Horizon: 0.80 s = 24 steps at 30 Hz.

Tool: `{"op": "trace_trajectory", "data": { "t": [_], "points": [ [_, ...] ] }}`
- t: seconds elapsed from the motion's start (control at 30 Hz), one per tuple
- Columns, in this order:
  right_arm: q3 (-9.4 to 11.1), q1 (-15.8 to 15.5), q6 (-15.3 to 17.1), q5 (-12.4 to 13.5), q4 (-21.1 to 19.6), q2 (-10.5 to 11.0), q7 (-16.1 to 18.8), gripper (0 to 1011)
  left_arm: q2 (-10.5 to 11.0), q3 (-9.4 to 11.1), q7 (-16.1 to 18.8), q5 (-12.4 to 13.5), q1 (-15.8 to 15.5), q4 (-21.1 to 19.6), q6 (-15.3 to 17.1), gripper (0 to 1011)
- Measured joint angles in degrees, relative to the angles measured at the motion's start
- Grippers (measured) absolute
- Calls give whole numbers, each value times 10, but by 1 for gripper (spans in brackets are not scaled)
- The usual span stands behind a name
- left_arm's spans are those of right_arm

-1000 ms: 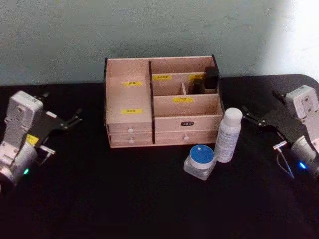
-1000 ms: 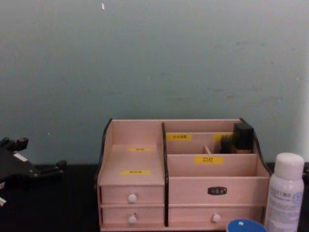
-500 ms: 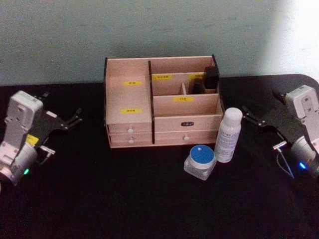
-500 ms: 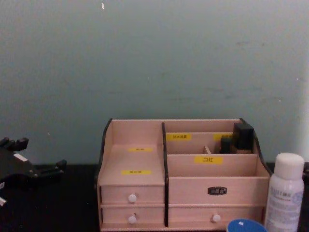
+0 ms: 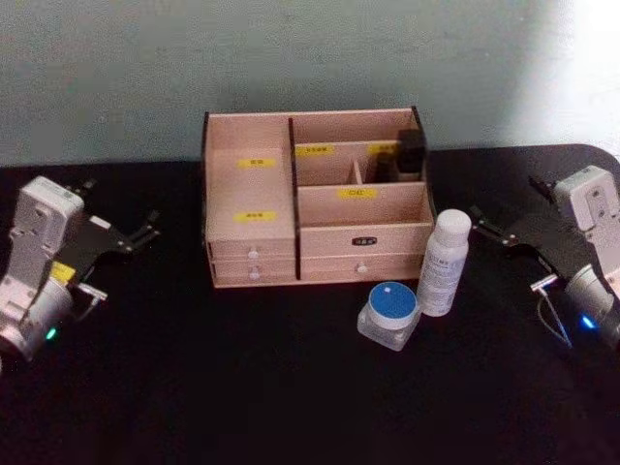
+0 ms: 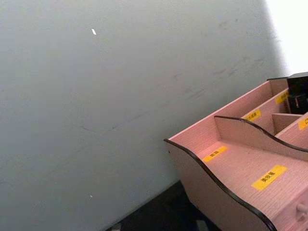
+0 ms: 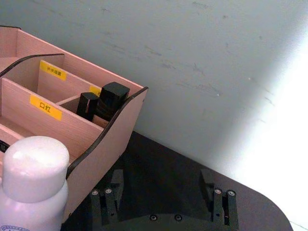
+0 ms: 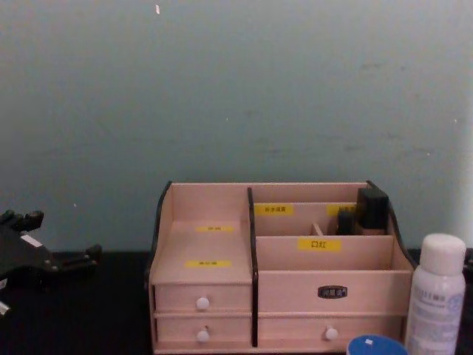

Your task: Pick up the facial cleanser and watermelon frost from the table and place them into the tiered storage box.

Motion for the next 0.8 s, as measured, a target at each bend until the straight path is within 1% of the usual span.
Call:
{"op": "trace_trajectory", "data": {
  "t": [0.8],
  "points": [
    [0,0,0,0,0,0,0,1003,0,0,0,0,0,0,0,1001]
  ]
}}
